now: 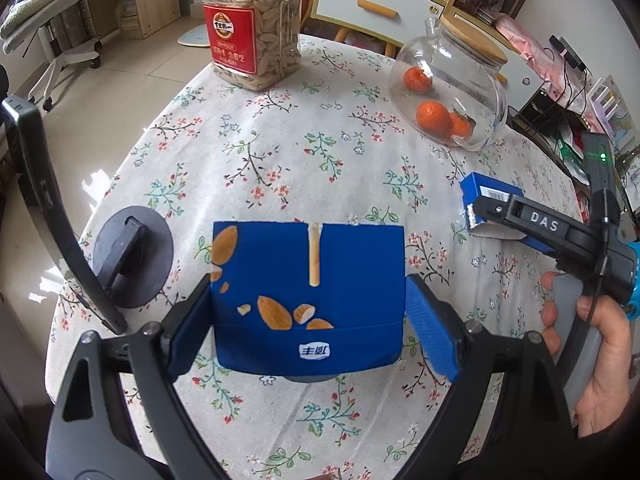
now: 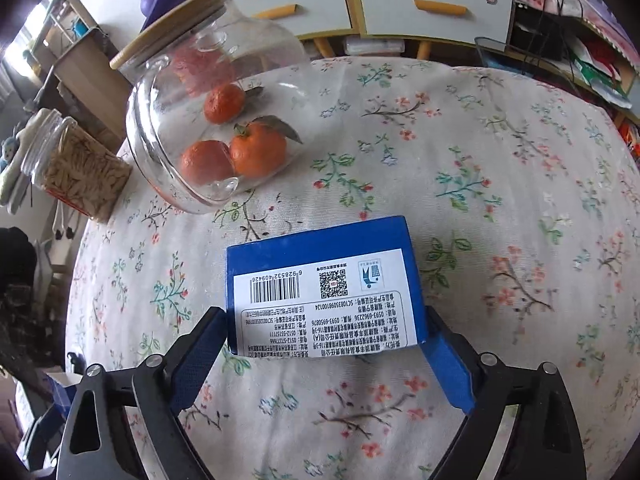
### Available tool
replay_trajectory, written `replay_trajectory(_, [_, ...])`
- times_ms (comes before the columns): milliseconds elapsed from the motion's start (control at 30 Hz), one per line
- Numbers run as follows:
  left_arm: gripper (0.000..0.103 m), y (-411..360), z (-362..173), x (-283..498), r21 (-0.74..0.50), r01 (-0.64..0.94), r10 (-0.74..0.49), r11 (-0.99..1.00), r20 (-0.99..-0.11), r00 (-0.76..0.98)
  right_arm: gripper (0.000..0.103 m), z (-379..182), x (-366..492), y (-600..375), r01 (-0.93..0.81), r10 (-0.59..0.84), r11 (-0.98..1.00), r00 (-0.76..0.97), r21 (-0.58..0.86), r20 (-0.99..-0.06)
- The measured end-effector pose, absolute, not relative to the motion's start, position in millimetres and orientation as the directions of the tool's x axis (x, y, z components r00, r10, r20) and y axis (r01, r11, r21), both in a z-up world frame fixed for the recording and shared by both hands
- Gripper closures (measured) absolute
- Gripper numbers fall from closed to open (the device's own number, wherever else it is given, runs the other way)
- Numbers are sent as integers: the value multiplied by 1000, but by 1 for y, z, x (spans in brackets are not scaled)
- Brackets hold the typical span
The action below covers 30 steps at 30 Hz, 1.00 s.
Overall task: Collect trash
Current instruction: 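Grasp the blue barcode box with the right gripper while the left gripper holds the almond box, then carry both boxes to the bucket while the right gripper releases its box inside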
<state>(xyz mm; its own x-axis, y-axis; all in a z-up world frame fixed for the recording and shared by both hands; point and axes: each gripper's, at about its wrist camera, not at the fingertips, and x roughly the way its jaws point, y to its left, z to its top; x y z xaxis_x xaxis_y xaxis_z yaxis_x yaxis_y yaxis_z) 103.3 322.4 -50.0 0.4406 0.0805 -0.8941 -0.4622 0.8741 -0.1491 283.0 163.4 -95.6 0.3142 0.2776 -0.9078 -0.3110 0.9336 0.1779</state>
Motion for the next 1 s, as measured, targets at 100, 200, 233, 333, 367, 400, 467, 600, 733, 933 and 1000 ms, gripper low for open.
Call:
replay_trajectory(100, [12, 318, -49, 105, -150, -456, 78, 877, -893, 443, 9, -85, 272, 148, -331, 276, 929, 324, 165, -905])
replay_trajectory(200, [12, 310, -46, 107, -160, -439, 66, 884, -888, 455, 9, -74, 261, 124, -322, 268, 933, 326, 160, -907])
replay_trajectory(233, [12, 306, -46, 108, -157, -433, 66, 888, -887, 457, 9, -71, 257, 113, -317, 272, 934, 324, 167, -906])
replay_trajectory(333, [12, 294, -46, 109, -156, -416, 58, 896, -888, 457, 9, -61, 249, 82, -300, 264, 940, 333, 164, -905])
replay_trajectory(367, [12, 287, -46, 110, -156, -407, 53, 900, -888, 457, 9, -58, 245, 74, -295, 263, 941, 336, 164, -904])
replay_trajectory(400, [12, 282, -45, 110, -154, -399, 51, 904, -888, 457, 9, -55, 242, 63, -289, 262, 943, 340, 165, -903])
replay_trajectory(467, [12, 271, -44, 112, -146, -380, 49, 914, -887, 458, 9, -48, 235, 42, -281, 259, 946, 348, 163, -901])
replay_trajectory(600, [12, 248, -44, 116, -127, -341, 48, 931, -887, 459, 9, -37, 220, -3, -259, 238, 955, 370, 146, -898])
replay_trajectory(733, [12, 221, -41, 119, -133, -286, 17, 949, -883, 469, 9, -26, 210, -54, -217, 221, 966, 395, 143, -892])
replay_trajectory(933, [12, 182, -39, 125, -100, -223, 19, 970, -879, 476, 9, -19, 195, -129, -130, 189, 981, 422, 147, -887])
replay_trajectory(1000, [12, 169, -37, 127, -88, -201, 20, 976, -877, 481, 9, -18, 191, -152, -98, 183, 983, 430, 156, -884])
